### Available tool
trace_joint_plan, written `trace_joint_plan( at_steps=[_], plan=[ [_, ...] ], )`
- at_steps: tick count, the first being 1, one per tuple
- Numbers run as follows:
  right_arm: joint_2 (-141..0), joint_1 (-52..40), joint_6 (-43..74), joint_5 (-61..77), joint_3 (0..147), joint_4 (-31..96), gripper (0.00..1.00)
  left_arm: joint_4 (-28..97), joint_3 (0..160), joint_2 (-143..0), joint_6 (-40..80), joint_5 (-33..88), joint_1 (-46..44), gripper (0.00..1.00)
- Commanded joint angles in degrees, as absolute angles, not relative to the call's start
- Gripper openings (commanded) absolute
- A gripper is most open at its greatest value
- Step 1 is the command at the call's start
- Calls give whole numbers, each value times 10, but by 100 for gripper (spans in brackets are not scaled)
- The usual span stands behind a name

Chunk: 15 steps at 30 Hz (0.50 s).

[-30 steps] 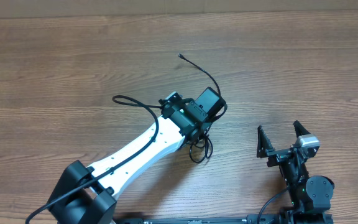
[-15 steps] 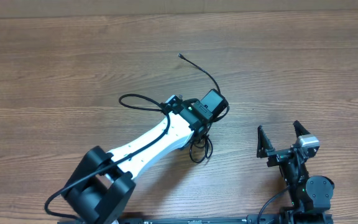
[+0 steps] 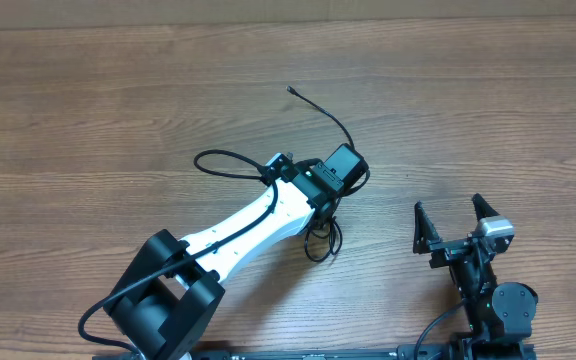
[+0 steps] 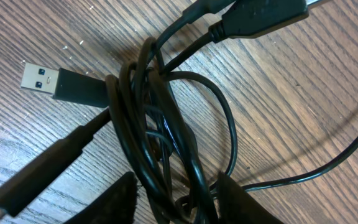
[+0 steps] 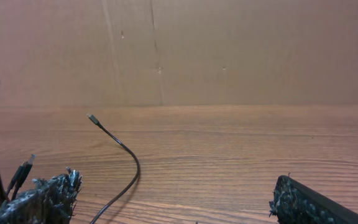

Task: Untangle cables
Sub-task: 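Close the left gripper on the cable bundle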

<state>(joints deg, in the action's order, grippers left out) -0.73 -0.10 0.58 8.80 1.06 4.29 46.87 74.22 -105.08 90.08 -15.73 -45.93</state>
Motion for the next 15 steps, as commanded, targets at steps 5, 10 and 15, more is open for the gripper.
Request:
trace_joint_plan(
  at_steps=[5, 10, 15],
  plan=[
    [-2, -3, 4, 91, 4, 40, 100, 469, 754, -1056, 902, -183, -460, 22],
    [-2, -3, 4, 91, 4, 40, 100, 469, 754, -1056, 900, -183, -460, 4],
    [-2, -3, 4, 91, 4, 40, 100, 477, 756, -1053, 866, -180, -460, 4]
  ],
)
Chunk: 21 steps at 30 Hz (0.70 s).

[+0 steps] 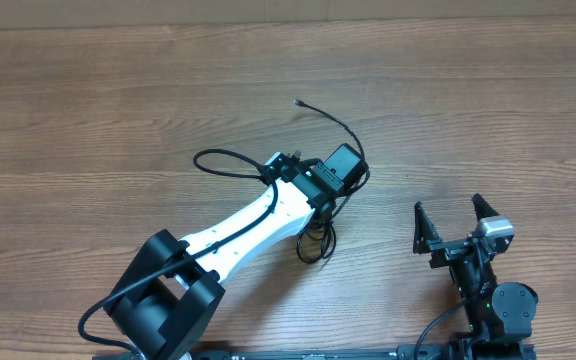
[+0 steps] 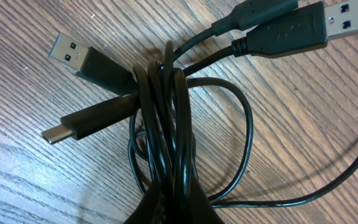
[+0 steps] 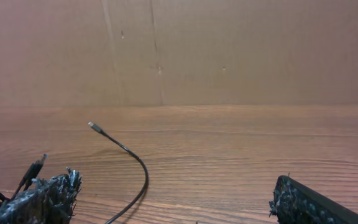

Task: Untangle cables
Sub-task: 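Close the left gripper on the cable bundle, then lift the cable bundle with the left gripper and pull it left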

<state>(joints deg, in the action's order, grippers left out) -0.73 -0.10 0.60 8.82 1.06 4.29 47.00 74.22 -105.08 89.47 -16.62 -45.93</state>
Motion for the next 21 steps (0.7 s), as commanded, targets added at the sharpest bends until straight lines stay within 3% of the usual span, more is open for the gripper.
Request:
trace_joint_plan(
  at_steps=[1, 14, 21],
  plan=[
    [-2, -3, 4, 91, 4, 40, 100, 481, 757, -1051, 855, -180, -460, 4],
    [-2, -3, 4, 91, 4, 40, 100, 484, 778, -915, 568, -180, -460, 4],
    [-2, -3, 4, 91, 4, 40, 100, 487, 778, -832, 345, -166, -460, 4]
  ],
)
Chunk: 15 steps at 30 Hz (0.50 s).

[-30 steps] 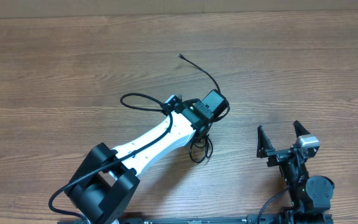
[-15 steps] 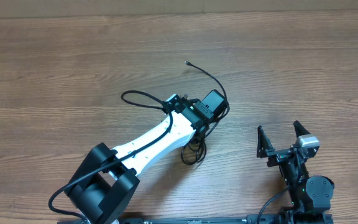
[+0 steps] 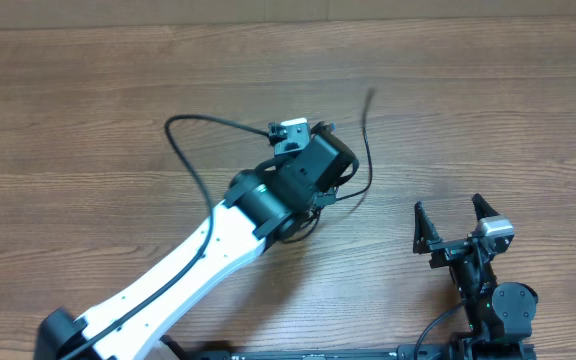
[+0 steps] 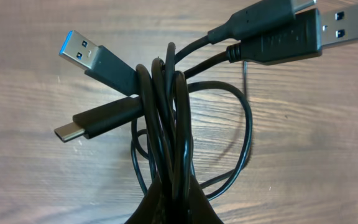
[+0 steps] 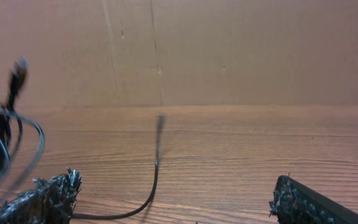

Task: Untangle cables
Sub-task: 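Lift the cable bundle with the left gripper and pull it left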

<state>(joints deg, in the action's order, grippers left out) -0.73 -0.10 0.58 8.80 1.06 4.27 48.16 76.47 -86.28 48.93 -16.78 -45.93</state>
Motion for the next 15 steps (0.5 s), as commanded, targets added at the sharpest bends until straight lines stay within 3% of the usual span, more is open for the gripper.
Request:
trace_joint_plan(
  at_steps=[1, 10, 15],
  plan=[
    [-2, -3, 4, 91, 4, 40, 100, 490, 778, -824, 329, -155, -460, 4],
    [-2, -3, 4, 91, 4, 40, 100, 508, 778, -785, 38, 50, -460, 4],
    [-2, -3, 3, 91, 4, 40, 100, 540, 778, -782, -18, 117, -460, 4]
  ],
)
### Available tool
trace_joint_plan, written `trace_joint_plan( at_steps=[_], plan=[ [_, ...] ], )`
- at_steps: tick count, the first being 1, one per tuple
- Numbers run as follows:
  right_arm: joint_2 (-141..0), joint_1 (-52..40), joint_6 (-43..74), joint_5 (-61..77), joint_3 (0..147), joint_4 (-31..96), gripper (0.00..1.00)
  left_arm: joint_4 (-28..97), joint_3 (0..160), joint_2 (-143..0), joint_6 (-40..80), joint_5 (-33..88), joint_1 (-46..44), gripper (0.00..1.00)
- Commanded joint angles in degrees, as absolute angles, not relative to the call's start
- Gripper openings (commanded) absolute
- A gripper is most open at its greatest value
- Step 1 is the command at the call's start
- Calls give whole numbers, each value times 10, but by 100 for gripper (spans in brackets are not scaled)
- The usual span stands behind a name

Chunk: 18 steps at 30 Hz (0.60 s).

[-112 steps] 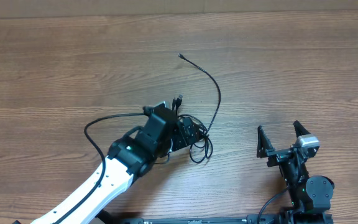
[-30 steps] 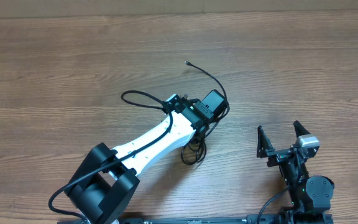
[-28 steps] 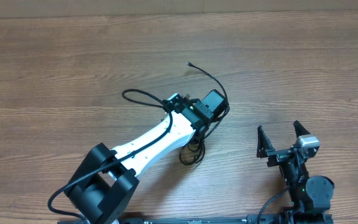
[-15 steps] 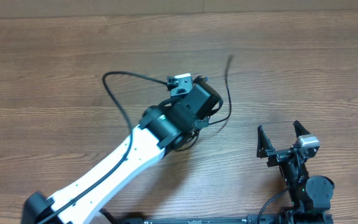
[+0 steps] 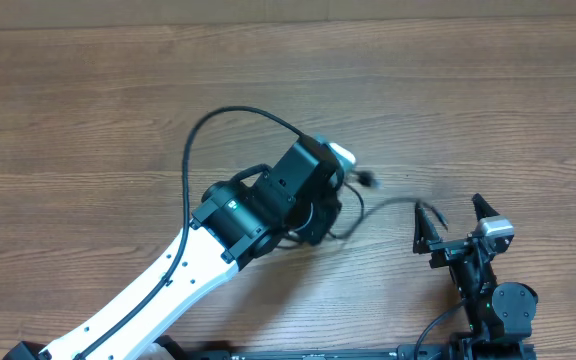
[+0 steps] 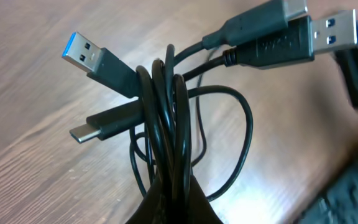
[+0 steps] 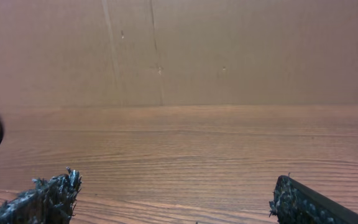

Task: Untangle cables
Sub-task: 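Lift the cable bundle with the left gripper and pull it left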

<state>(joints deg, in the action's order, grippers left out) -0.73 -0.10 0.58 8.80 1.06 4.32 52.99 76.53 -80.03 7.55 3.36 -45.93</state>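
Observation:
A knot of black cables (image 6: 166, 124) with USB plugs hangs in my left gripper (image 6: 174, 208), which is shut on the bundle and holds it above the wooden table. In the overhead view the left arm (image 5: 268, 205) sits mid-table, with one long cable loop (image 5: 218, 120) arching to its upper left and another strand (image 5: 388, 205) trailing right toward the right gripper. My right gripper (image 7: 176, 199) rests open near the front right edge, nothing between its fingers (image 7: 42, 199).
Wooden table (image 5: 488, 100) all round. A brown cardboard wall (image 7: 229, 50) stands behind the far edge. The right arm's base (image 5: 498, 300) sits at the front right corner.
My left gripper has turned and shifted a little right with the bundle. The loose strand now trails toward the right gripper, and the other loop arches up-left.
The left gripper stood open around the tangle on the table, then shut on it. After that it held the bundle lifted off the table, cables swinging, and now it holds it further right. The right gripper stayed open and still.

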Motion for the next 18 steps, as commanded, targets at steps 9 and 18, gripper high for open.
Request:
trace_joint_plan(
  at_steps=[9, 18],
  plan=[
    [-2, -3, 3, 91, 4, 40, 100, 548, 778, -782, 6, 151, -434, 4],
    [-2, -3, 4, 91, 4, 40, 100, 522, 778, -783, 93, 182, -385, 4]
  ],
)
